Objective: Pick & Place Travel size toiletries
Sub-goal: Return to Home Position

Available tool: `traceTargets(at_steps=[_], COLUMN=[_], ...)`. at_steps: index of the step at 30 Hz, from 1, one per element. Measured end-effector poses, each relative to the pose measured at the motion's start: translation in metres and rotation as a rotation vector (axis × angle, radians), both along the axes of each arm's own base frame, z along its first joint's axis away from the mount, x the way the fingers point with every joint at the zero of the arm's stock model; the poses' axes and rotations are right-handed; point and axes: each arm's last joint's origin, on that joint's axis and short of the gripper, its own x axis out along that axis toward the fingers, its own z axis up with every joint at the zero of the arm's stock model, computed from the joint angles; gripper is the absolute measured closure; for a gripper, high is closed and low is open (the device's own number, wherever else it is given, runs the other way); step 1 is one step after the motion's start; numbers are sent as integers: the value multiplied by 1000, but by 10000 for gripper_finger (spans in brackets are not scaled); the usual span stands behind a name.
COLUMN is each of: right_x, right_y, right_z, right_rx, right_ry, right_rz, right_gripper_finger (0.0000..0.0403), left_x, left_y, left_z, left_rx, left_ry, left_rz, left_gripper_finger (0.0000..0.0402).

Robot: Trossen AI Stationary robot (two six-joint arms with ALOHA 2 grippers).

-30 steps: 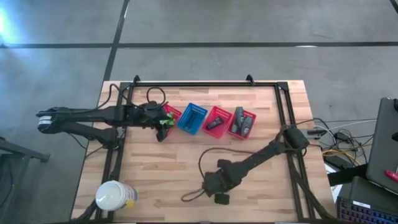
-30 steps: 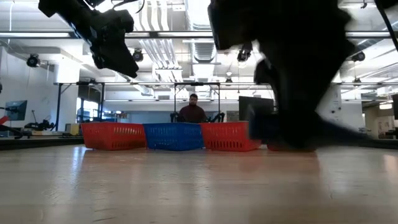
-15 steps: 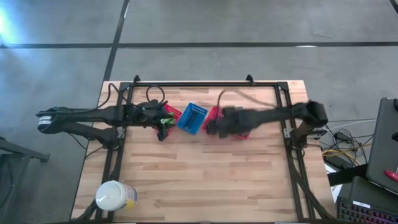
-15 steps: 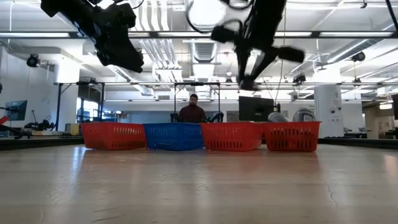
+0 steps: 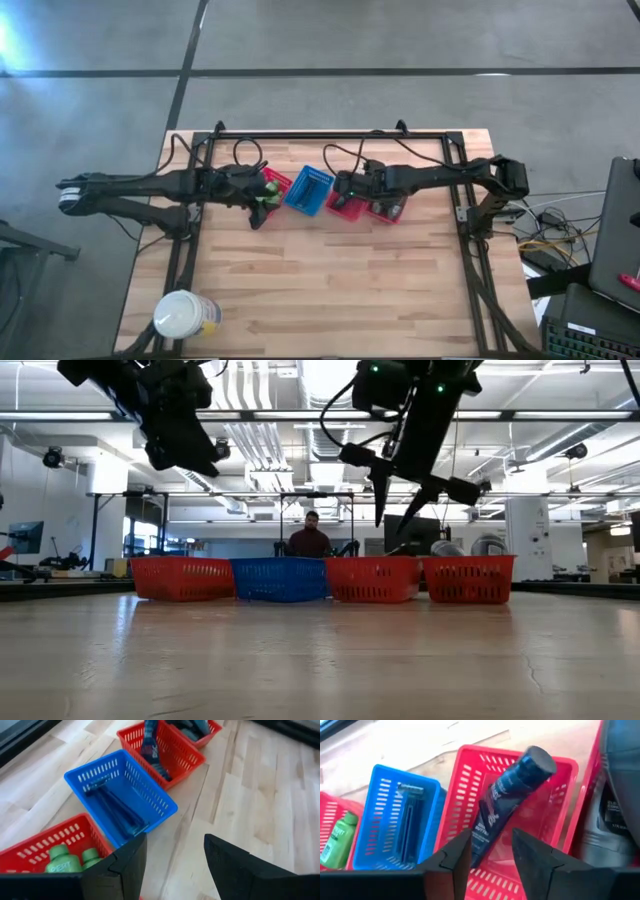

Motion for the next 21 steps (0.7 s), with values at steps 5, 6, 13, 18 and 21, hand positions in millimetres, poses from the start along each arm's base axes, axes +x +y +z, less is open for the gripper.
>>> traceTargets(at_steps=[5, 6, 13, 18, 21], right_x=[2, 2, -2, 4, 11], right_y=[6, 9, 58, 102, 112], right_z=[10, 15, 46, 58, 42], right_rx=[-35, -49, -120, -65, -80], right_ry=[18, 29, 73, -193, -347], right_rz=[100, 143, 459, 724, 753], right_gripper_finger=[238, 232, 204, 213, 228], left_x=[-3, -3, -4, -3, 7], left_y=[0, 0, 0, -3, 2], left_z=[-1, -1, -2, -3, -3], left_rx=[27, 29, 66, -75, -77], left_ry=[28, 27, 43, 22, -29], left_rz=[-13, -13, -37, -230, -269], left_gripper_finger=[200, 200, 200, 200, 200])
